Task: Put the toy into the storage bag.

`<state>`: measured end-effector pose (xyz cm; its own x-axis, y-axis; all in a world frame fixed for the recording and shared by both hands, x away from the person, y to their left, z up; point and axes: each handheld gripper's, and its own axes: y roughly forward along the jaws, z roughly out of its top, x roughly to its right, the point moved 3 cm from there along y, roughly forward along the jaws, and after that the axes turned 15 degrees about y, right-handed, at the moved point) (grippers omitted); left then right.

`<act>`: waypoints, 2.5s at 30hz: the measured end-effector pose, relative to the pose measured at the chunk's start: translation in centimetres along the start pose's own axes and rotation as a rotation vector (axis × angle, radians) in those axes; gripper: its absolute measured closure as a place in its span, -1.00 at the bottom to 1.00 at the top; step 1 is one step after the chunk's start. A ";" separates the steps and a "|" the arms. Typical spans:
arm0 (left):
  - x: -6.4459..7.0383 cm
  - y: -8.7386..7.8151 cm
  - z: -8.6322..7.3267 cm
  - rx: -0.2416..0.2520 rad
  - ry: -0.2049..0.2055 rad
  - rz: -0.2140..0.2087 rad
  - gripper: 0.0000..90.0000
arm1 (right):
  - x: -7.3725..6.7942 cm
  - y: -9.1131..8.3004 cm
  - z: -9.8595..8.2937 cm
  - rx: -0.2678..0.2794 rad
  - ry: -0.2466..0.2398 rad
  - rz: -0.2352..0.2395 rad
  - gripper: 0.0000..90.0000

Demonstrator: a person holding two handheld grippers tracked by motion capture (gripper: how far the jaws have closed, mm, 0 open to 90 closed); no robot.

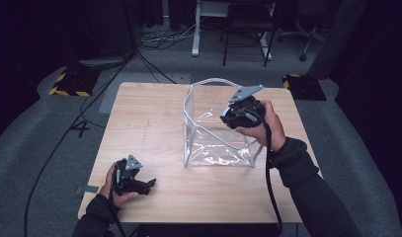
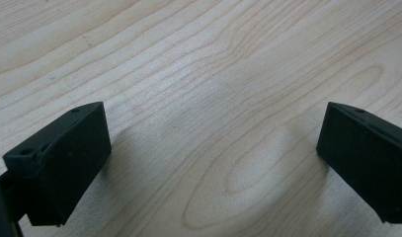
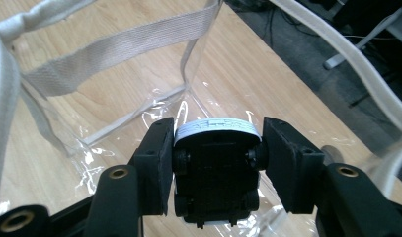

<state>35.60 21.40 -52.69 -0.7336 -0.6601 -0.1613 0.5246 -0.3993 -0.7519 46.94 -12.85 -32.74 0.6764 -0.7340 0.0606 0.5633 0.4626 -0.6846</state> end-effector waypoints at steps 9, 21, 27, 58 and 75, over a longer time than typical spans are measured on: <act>0.0 0.0 0.0 0.000 0.000 0.000 -0.99 | 0.1 -0.4 -0.7 -0.088 -0.034 -0.006 0.08; 0.0 0.0 0.0 0.000 0.000 0.000 -0.99 | 1.2 -1.0 -2.1 -0.140 -0.007 0.005 0.08; 0.0 0.0 0.0 0.000 0.000 0.000 -0.99 | 1.7 -1.2 -2.7 -0.159 -0.014 0.011 0.07; 0.0 0.0 0.0 0.000 0.000 0.000 -0.99 | 1.6 -1.4 -4.3 -0.277 -0.043 0.039 0.07; 0.0 0.0 0.0 0.000 0.000 0.001 -0.99 | 1.6 -0.8 -4.5 -0.330 -0.053 0.028 0.07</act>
<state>35.59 21.40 -52.68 -0.7331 -0.6606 -0.1618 0.5252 -0.3986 -0.7519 45.46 -16.67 -35.37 0.7180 -0.6924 0.0704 0.3661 0.2897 -0.8843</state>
